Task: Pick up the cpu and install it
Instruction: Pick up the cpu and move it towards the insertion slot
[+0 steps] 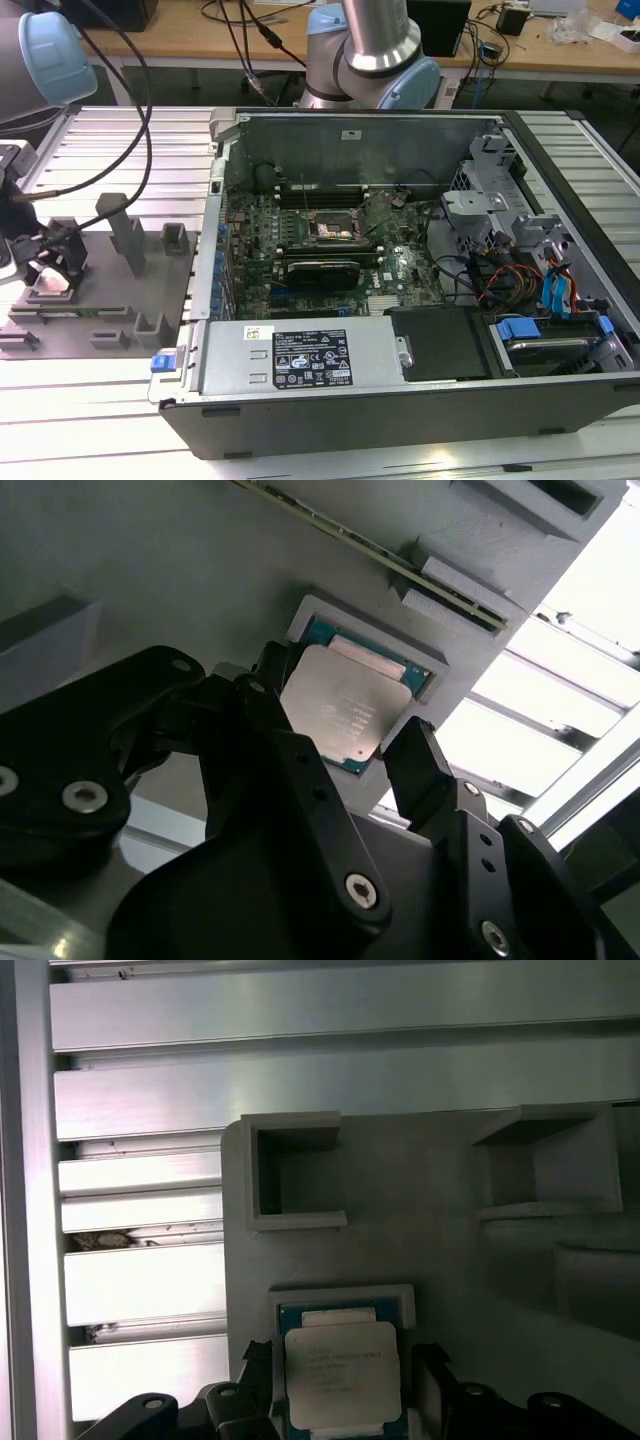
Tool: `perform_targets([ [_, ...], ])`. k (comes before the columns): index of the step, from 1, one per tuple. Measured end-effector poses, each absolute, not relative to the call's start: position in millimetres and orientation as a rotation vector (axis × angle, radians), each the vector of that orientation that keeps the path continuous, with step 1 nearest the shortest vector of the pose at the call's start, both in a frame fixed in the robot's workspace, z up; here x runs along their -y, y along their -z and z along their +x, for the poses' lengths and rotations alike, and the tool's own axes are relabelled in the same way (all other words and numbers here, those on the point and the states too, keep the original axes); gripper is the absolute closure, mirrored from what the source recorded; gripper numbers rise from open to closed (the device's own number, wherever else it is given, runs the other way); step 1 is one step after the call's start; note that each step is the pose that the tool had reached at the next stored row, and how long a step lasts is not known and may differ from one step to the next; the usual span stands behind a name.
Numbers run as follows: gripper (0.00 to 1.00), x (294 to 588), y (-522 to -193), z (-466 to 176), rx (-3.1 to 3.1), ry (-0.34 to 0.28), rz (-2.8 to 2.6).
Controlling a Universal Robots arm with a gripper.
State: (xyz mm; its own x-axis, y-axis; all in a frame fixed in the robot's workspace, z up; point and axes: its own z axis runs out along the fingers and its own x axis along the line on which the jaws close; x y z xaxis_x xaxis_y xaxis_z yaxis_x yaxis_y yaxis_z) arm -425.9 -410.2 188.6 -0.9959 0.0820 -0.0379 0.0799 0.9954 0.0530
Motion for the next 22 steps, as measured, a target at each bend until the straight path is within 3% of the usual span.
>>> perform_targets([
  [22, 0.34, 410.1, -188.5, -422.4, -3.119, -0.079, 0.127],
])
